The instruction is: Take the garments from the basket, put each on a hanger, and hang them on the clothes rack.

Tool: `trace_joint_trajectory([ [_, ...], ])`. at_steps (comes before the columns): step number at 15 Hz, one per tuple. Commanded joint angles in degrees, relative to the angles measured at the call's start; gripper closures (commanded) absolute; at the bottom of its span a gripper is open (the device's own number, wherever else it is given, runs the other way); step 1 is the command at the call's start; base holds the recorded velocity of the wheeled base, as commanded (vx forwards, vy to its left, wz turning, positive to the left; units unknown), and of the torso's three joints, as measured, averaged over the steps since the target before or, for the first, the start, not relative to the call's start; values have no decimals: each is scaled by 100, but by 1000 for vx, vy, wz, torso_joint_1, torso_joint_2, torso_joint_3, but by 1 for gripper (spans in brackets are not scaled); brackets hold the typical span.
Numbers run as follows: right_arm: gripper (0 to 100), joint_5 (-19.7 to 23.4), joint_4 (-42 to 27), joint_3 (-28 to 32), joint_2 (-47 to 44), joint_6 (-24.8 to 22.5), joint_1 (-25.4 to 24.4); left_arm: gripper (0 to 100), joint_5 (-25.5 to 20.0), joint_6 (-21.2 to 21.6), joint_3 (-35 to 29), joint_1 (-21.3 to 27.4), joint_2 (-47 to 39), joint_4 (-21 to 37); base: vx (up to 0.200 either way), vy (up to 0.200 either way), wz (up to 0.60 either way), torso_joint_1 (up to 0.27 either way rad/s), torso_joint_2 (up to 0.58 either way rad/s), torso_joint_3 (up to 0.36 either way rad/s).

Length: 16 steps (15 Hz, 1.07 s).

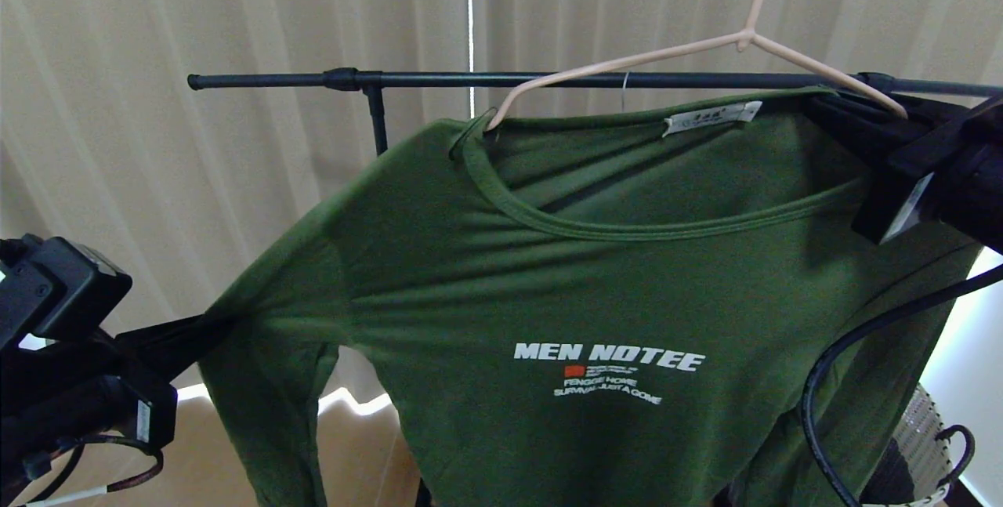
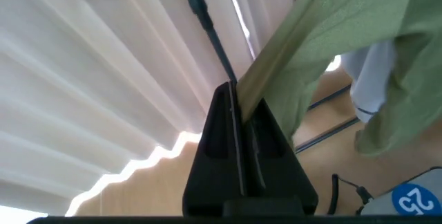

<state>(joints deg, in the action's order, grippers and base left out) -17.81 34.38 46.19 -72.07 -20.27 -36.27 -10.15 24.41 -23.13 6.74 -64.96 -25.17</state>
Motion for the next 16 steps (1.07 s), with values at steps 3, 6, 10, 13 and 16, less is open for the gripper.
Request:
trace_joint_trajectory([
  [3,100,6,16,-207,114,6,-3,0,-4,-6,-25,11,19,-5,0,0,0,0,0,0],
  [6,100,-30,-1,-286,141,-3,-3,0,-13,-560,-17,126,326,-5,0,0,0,0,0,0],
  [10,100,-65,-1,-638,158,-135,252,0,5,-1667,133,187,827,-5,0,0,0,0,0,0],
  [13,100,-73,16,-928,185,-390,586,0,-4,-1904,484,178,1082,-23,0,0,0,0,0,0],
  [16,100,-100,-10,-1191,325,-557,849,0,14,-1904,511,152,1117,-207,0,0,0,0,0,0],
])
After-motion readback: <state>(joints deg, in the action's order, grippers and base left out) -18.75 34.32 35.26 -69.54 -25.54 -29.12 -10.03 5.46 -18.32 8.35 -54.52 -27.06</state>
